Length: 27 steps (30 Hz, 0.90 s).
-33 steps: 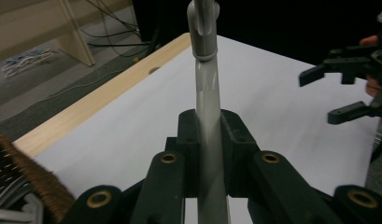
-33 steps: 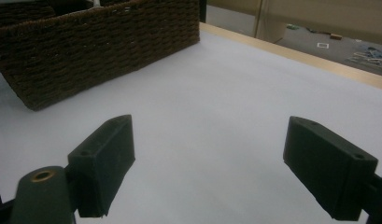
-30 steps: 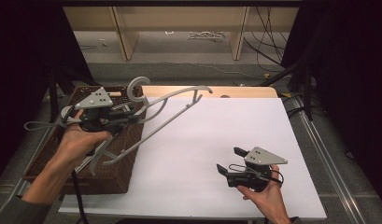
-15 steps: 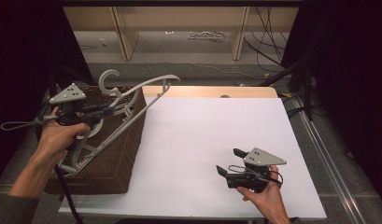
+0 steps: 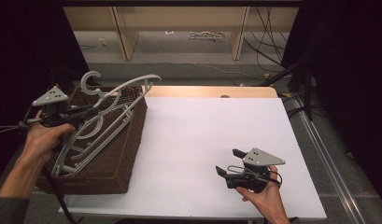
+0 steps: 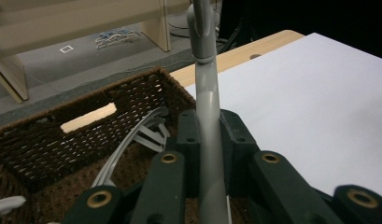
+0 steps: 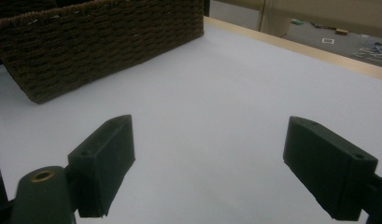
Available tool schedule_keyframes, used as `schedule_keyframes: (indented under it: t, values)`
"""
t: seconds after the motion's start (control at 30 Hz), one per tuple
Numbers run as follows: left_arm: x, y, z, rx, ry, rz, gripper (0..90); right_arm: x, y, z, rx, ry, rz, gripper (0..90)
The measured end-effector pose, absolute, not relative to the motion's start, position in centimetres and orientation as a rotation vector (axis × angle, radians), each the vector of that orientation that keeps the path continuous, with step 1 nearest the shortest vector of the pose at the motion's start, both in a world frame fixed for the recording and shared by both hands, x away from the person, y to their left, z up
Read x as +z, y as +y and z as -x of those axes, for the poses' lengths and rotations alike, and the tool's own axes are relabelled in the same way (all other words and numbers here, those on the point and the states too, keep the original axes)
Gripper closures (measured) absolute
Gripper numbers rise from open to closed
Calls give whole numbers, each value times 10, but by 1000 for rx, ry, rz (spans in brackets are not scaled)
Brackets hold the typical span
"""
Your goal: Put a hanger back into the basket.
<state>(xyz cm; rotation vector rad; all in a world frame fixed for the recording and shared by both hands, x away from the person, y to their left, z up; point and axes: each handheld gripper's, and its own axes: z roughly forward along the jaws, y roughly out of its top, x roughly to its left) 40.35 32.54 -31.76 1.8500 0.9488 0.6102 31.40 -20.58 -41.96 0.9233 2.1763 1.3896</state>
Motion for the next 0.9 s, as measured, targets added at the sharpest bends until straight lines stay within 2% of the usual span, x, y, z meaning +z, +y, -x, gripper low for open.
schedule_keyframes:
  t: [0.9]
  values:
    - [-334, 379, -401, 681, 1001, -1861, 797, -421, -205, -314, 1376, 2194, -924, 176]
